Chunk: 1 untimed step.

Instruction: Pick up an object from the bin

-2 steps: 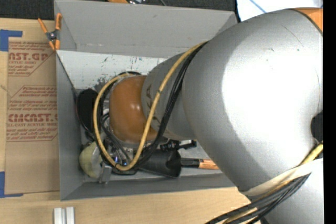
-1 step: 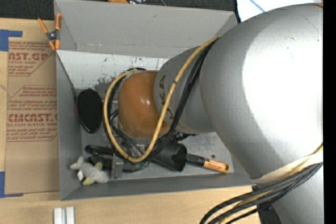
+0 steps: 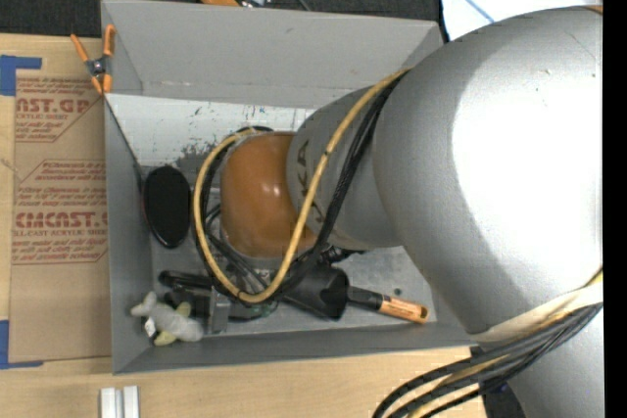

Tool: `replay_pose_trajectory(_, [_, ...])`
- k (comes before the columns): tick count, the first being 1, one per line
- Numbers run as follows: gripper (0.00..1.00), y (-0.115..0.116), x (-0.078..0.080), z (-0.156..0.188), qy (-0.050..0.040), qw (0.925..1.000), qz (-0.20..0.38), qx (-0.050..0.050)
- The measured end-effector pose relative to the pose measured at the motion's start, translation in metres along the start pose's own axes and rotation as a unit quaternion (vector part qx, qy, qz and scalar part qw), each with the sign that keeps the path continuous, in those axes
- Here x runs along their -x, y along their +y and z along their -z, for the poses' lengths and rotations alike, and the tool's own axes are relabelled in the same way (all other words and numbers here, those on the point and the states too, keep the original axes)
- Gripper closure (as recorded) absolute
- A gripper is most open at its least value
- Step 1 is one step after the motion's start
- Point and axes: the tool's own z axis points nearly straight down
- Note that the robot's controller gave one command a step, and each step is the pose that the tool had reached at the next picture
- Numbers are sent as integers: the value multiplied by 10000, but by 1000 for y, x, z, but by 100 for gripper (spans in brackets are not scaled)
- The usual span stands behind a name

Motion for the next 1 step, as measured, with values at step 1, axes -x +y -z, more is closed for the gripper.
replay_pose_trajectory(1, [100,-1,-3,10,51,10000,1,-18])
